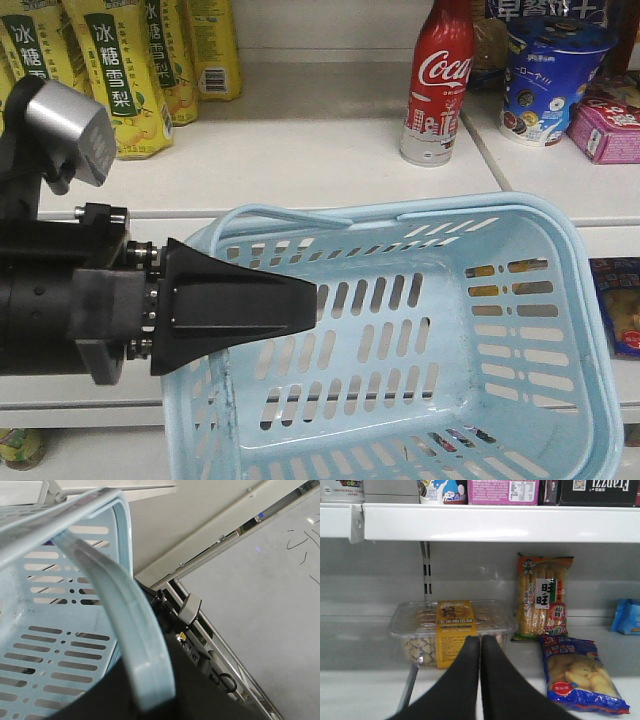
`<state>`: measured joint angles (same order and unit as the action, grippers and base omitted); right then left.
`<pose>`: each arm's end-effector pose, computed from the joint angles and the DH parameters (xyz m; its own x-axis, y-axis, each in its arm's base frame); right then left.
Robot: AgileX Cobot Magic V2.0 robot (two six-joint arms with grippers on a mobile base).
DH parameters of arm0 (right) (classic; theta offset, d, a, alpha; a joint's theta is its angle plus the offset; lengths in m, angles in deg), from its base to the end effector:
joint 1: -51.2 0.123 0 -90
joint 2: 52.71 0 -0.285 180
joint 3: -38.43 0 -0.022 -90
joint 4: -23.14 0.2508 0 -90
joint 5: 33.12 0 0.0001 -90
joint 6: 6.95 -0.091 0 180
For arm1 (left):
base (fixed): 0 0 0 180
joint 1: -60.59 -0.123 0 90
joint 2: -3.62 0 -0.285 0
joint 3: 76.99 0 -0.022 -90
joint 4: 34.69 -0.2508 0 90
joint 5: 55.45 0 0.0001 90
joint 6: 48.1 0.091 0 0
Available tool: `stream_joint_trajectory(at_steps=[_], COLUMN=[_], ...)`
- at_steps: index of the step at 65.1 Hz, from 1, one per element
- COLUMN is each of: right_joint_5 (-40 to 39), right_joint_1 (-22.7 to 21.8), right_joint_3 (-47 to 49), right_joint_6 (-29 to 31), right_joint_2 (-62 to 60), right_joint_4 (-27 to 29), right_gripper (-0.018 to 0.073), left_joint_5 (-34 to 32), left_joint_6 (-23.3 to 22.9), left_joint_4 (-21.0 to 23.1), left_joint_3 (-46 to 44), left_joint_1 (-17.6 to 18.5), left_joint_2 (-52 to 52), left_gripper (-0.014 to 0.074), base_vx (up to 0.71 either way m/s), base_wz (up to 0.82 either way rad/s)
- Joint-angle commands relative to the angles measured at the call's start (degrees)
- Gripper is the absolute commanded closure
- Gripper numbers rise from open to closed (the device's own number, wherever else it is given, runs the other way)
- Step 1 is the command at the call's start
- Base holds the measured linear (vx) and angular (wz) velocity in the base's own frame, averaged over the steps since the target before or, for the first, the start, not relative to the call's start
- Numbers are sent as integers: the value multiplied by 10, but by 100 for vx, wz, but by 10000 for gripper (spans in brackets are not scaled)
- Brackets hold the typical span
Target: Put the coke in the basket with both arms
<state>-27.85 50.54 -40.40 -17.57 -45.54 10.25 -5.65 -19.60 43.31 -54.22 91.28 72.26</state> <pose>0.0568 -0.0025 0.1961 -0.0211 -0.0384 -0.9990 0.0312 0.9987 -0.0391 0.1422 -0.1635 0.3883 -0.8220 -0.0420 -0.5680 0.5435 0.2402 -0.8043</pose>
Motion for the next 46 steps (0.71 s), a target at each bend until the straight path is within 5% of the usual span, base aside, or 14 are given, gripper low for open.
stream_joint_trajectory(at_steps=[1,46], right_joint_5=[-42,-42], right_joint_1=[-4,-4], right_joint_3=[-4,-4], right_joint_6=[4,4], right_joint_2=[-8,-8], right_joint_4=[-4,-4], right_gripper=[564,564], left_joint_5=[-13,-13], left_joint_6=[5,5], left_joint_4=[47,47], left_joint_3=[-16,-16], left_joint_1=[0,0], left_joint_2=[-14,-14], left_gripper=[603,603], base_vx=[1,0], base_wz=[7,3])
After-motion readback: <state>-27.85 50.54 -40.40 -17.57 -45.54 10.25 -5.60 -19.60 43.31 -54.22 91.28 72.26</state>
